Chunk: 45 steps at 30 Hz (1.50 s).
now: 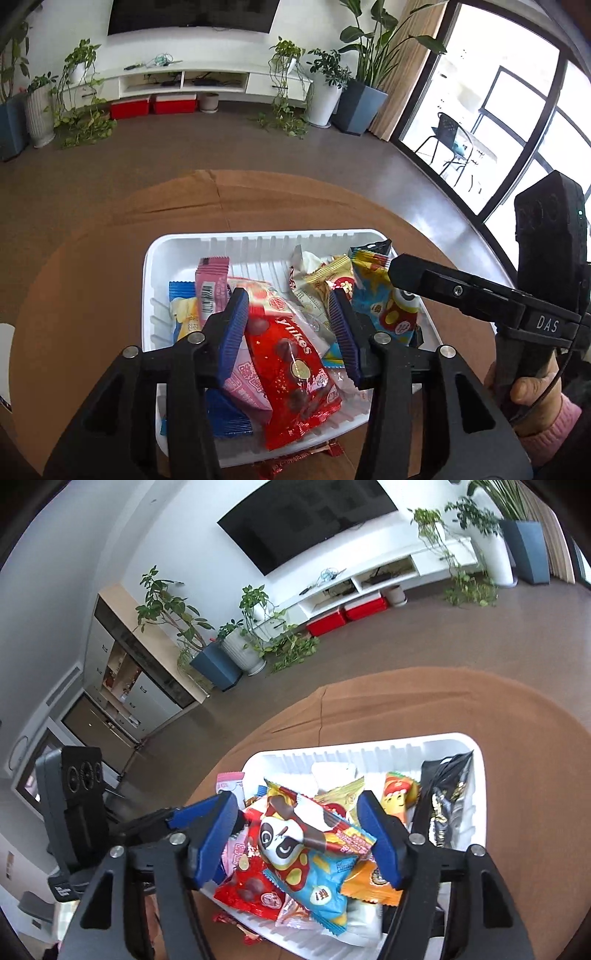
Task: Organize snacks
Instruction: 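Carry the candy packet into the tray with the left tool while the right tool carries the panda bag there, then open both tools over the tray and move them back toward the remaining loose candies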
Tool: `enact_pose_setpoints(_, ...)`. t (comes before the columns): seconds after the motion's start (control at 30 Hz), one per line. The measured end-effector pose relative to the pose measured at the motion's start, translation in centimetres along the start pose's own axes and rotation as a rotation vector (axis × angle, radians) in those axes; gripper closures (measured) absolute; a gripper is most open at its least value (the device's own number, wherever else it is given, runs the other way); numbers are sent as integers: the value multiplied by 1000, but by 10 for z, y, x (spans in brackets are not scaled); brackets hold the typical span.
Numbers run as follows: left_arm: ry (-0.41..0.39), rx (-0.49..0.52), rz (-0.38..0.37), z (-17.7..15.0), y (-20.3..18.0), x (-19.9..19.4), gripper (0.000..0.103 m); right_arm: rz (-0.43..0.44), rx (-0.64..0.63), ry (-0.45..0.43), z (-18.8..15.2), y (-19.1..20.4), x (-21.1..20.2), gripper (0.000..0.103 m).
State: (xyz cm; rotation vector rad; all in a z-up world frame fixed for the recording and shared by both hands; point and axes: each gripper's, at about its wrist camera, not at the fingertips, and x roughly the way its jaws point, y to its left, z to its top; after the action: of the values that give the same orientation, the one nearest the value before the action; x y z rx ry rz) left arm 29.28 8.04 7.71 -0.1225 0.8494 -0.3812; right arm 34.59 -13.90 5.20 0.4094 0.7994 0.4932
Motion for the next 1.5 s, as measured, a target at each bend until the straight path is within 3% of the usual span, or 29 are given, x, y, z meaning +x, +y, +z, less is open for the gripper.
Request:
enact_pose_setpoints(0.33,-70,18,10,-33,-13,-56,53,-20,-115,-86,-15,22,-44,22)
enact_pose_setpoints(0.5,-91,8,11,-63,-8,-87,51,-15,-232,-77,-46,48,-67,18)
enact_pose_setpoints(0.67,-103,-21,21,-94,3,-109,48,3,-386,37,-97,80,-55,15)
enact_pose_setpoints(0.8,-98,-55,37,-116,14,-117,48,40,-398,138,-122,87,-27,15)
enact_pose_setpoints(1.07,-120,-134,47,-143,45,-140,48,46,-356,228,-123,83,23,15)
enact_pose_setpoints(1.3,-138,-183,42,-141,63,-147,44,29,-368,271,-122,84,50,15)
enact_pose_setpoints(1.47,-138,-200,45,-146,69,-152,44,247,-422,389,-138,112,55,15)
enact_pose_setpoints(1.5,-140,-207,46,-146,71,-153,44,255,-431,387,-139,115,53,15)
